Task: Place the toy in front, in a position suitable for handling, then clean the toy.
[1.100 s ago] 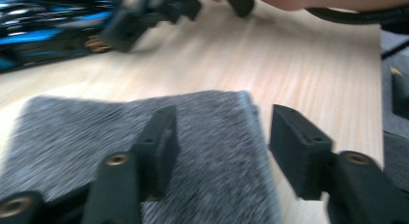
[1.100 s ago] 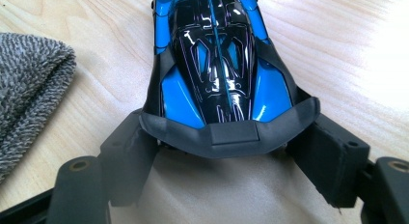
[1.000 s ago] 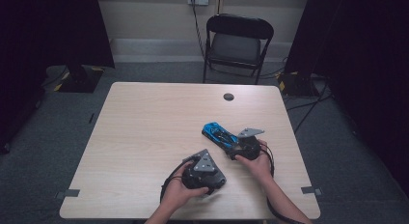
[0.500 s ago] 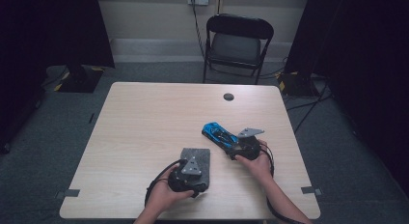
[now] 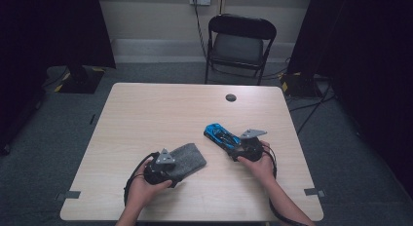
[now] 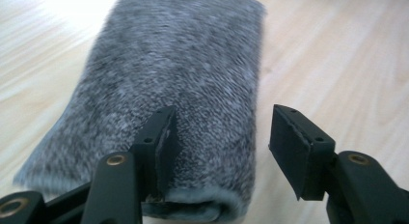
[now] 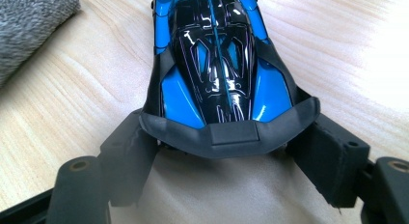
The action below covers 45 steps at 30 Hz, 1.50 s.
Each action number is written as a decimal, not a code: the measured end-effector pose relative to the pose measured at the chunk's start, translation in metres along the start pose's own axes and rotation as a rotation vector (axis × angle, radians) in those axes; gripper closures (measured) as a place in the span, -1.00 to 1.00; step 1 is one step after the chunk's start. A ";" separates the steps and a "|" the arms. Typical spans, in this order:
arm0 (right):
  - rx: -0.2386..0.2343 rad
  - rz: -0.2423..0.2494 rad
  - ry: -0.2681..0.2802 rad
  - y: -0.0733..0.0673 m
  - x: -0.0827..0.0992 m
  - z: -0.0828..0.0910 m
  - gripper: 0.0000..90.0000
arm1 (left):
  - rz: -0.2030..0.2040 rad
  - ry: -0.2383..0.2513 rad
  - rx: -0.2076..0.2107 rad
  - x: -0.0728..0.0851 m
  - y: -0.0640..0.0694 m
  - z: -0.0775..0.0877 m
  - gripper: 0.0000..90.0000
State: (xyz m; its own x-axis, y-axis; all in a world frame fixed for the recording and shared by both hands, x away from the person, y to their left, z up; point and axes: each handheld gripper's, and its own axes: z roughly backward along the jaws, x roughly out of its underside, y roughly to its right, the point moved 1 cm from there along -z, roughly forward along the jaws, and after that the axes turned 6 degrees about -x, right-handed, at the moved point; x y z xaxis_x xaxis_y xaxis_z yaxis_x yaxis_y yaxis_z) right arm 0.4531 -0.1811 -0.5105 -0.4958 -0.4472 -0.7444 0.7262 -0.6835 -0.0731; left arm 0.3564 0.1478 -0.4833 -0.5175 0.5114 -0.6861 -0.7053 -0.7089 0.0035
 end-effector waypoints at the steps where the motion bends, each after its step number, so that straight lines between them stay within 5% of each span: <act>1: 0.000 -0.001 -0.001 0.000 0.000 0.000 -0.42 | 0.006 0.011 -0.006 0.000 -0.002 0.001 -0.06; 9: 0.000 0.000 0.001 0.000 0.000 0.000 -0.42 | 0.058 0.138 0.010 -0.010 -0.012 0.019 -0.42; 17: 0.000 0.000 0.001 0.000 0.000 0.000 -0.42 | 0.020 0.075 -0.054 -0.006 -0.025 0.008 -0.44; 35: 0.000 0.000 0.001 0.000 -0.001 -0.001 -0.42 | -0.029 0.030 -0.020 0.007 -0.030 -0.016 -0.56; 45: -0.001 0.000 0.000 0.000 -0.001 -0.001 -0.42 | -0.061 0.023 -0.036 0.007 -0.028 -0.018 -0.50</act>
State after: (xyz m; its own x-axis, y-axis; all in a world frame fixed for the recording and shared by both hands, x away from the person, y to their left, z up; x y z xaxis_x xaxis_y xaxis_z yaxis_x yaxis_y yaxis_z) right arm 0.4540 -0.1804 -0.5106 -0.4954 -0.4474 -0.7445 0.7268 -0.6830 -0.0732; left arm 0.3811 0.1624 -0.5017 -0.4628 0.5432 -0.7005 -0.7169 -0.6942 -0.0647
